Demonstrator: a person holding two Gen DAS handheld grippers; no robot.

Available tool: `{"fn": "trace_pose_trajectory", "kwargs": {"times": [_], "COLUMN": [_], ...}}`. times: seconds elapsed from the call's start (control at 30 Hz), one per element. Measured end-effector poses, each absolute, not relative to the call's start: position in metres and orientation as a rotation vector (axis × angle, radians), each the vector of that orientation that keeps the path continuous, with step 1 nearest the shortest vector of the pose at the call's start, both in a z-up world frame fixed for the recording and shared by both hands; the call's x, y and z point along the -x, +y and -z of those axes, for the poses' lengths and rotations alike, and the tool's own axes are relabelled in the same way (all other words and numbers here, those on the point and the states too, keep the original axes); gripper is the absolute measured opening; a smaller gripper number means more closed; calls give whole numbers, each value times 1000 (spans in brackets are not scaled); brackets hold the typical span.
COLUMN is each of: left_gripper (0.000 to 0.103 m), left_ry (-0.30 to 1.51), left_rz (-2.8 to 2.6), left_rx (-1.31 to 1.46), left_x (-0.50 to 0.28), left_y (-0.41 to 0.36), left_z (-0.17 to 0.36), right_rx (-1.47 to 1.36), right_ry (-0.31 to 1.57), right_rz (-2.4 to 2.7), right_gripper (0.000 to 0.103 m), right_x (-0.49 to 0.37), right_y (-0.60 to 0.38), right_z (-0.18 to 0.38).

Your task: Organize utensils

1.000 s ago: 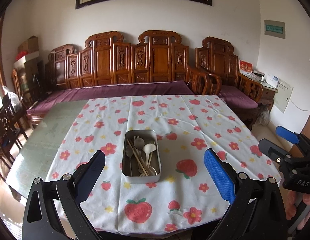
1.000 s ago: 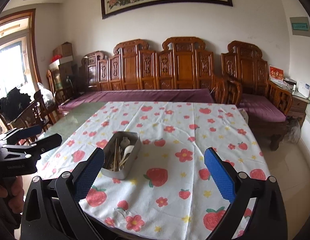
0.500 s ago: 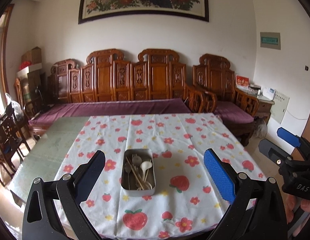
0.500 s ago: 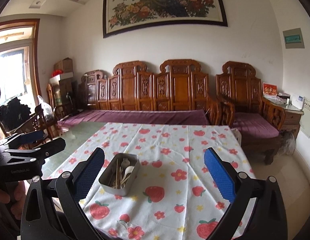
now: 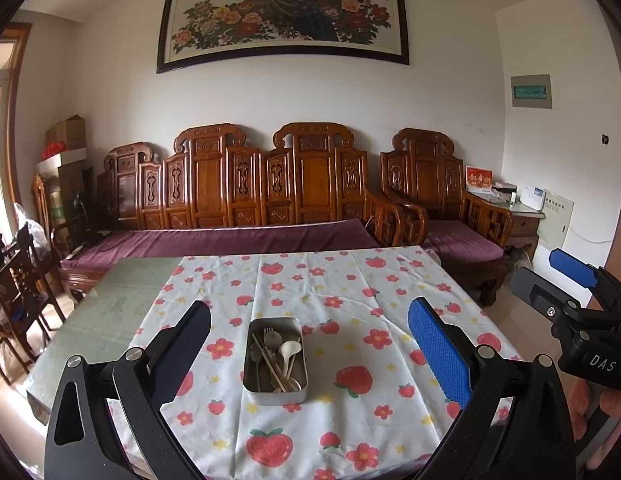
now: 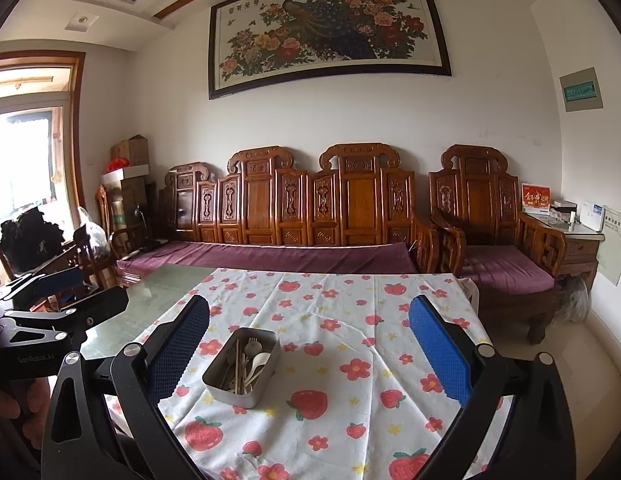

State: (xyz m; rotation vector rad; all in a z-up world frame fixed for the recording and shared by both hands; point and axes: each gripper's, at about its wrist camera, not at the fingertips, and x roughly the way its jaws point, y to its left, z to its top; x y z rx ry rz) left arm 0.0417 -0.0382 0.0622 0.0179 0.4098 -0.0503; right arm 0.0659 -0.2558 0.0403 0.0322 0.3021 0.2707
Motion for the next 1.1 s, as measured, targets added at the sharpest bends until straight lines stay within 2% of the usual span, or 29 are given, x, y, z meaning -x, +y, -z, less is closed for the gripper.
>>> {"fn": "trace_pose_trajectory", "kwargs": {"times": [1.1], "left_gripper": [95], "left_ry": [417], "left_rz": [44], "left_rx": [-8], "left_x": [-44], "left_y": [-39], "left_z": [-54], "right_rx": [-39], "right_ry": [307], "right_rz": [-263], "right_gripper": [101], "right_x": [-66], "right_y": [-258], "right_z": [-37]}}
